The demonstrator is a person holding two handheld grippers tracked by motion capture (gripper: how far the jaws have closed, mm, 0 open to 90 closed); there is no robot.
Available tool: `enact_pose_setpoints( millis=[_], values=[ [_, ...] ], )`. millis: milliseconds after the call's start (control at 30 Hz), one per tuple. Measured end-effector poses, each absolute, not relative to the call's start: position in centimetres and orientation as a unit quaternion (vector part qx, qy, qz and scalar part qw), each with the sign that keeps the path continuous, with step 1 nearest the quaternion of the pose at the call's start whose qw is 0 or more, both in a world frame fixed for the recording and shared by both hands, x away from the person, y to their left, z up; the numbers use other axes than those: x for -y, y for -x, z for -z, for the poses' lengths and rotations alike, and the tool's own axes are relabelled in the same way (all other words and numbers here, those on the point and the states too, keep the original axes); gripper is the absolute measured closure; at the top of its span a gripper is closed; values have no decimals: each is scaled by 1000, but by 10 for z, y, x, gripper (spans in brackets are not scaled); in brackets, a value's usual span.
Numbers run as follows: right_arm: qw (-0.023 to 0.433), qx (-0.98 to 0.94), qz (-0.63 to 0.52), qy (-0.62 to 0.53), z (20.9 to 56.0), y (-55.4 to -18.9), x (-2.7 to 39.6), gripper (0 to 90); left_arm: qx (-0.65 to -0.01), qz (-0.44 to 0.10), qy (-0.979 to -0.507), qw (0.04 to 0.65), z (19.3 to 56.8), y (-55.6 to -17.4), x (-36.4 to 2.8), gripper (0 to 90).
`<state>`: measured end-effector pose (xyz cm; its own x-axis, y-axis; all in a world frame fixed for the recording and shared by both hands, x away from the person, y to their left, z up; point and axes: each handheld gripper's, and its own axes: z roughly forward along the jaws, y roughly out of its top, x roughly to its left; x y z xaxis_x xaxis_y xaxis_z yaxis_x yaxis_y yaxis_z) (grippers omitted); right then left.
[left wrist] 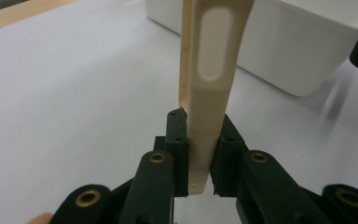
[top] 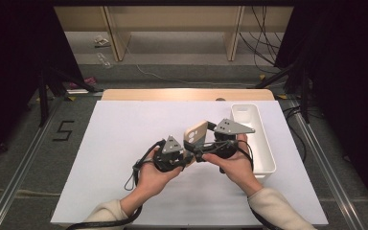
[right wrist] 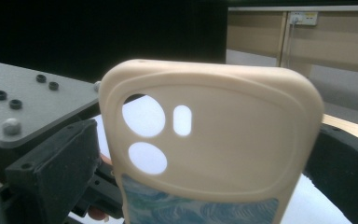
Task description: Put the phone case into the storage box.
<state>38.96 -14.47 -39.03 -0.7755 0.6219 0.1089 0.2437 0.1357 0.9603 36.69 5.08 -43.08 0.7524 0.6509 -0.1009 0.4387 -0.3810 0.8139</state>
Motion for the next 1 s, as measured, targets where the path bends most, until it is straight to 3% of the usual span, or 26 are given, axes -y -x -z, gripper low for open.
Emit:
enact_pose_setpoints(
  millis=[700,1000],
  values=[
    [173,-729,-589,-303,393,-389,144,16,-332,-117,-820,451,433,-365,-44,795],
    [176,-725,-591,-306,393,-388,144,78,-334,-118,-817,454,432,-364,-44,795]
  ],
)
